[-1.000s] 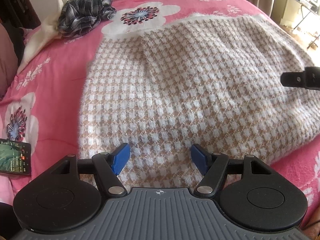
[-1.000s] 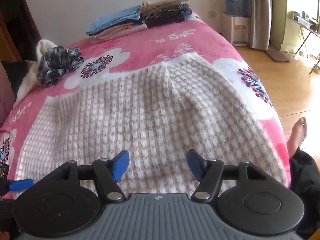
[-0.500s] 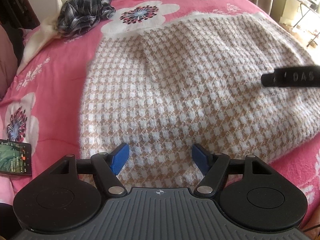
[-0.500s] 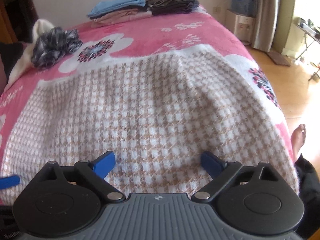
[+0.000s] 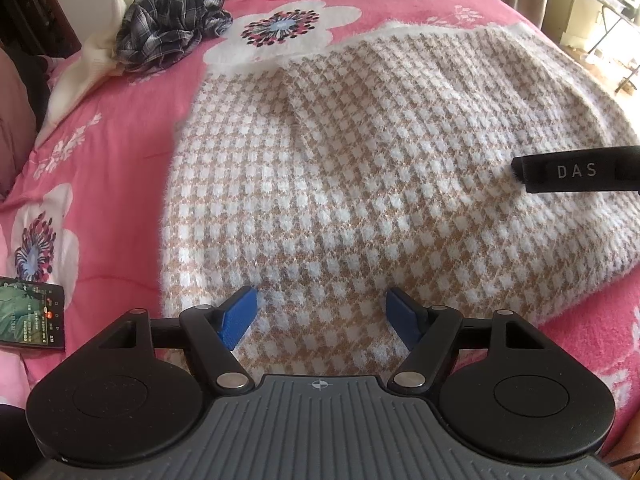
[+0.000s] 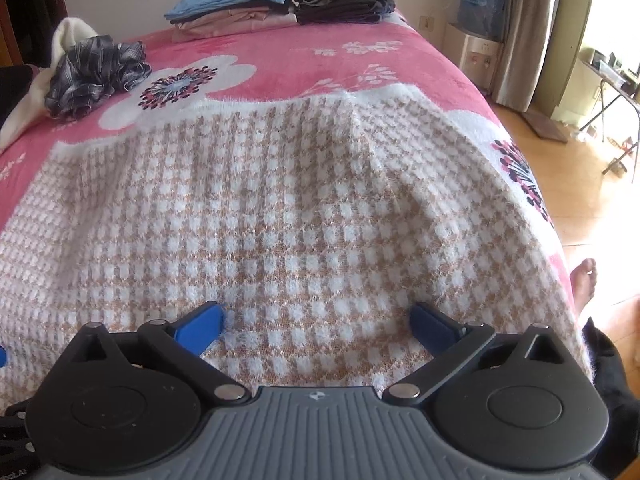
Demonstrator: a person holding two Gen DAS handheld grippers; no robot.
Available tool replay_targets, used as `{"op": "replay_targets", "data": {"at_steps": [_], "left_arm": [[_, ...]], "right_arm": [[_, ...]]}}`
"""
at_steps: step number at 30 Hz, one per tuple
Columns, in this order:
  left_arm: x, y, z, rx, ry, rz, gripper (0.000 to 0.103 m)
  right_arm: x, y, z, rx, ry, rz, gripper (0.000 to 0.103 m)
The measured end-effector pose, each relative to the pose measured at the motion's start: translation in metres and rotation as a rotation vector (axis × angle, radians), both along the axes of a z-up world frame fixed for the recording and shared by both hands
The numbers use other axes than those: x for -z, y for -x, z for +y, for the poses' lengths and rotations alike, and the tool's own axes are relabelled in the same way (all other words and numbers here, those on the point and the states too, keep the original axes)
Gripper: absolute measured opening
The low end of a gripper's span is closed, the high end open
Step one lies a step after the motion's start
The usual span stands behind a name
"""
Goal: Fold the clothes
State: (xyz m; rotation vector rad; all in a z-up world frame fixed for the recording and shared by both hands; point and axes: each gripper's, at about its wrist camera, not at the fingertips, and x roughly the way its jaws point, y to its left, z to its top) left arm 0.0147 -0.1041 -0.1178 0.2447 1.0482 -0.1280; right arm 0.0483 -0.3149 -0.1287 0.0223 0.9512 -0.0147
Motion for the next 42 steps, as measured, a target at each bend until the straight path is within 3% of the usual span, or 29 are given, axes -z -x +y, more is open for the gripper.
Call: {"op": "replay_targets", "data": {"at_steps": [3, 7, 11, 15, 26, 32, 35, 42], "left_arm": [[-0.005, 0.004, 0.005, 0.009, 0.021, -0.031, 0.072], [-0.025, 0.014, 0.029, 0.009, 0.138, -0.150, 0.073], [-0.036, -0.003, 0.066, -0.125, 0.198, -0.180, 0.076], [-0.027, -0.035, 0.100, -0.215, 0.270, -0.095, 0.076], [0.004, -0.084, 0.140, -0.276, 0.559, 0.012, 0.076], [0.016, -0.102, 0.139, -0.296, 0.591, 0.009, 0.076], [0.033, -0.105, 0.141, -0.296, 0.659, 0.099, 0.076], [0.038, -0.097, 0.141, -0.280, 0.703, 0.154, 0.076]], "right_arm": [[0.001, 0.001, 0.001, -0.003, 0.008, -0.006, 0.103], [0.001, 0.002, 0.001, -0.004, 0.007, -0.006, 0.103], [0.001, 0.002, 0.000, -0.010, 0.007, -0.005, 0.103], [0.000, 0.002, 0.000, -0.012, 0.006, -0.004, 0.103], [0.000, 0.001, 0.001, -0.014, 0.012, 0.006, 0.103], [0.000, 0.002, 0.002, -0.010, 0.013, 0.005, 0.103], [0.000, 0.001, 0.002, -0.009, 0.012, 0.006, 0.103], [0.000, 0.002, 0.001, -0.004, 0.009, 0.005, 0.103]]}}
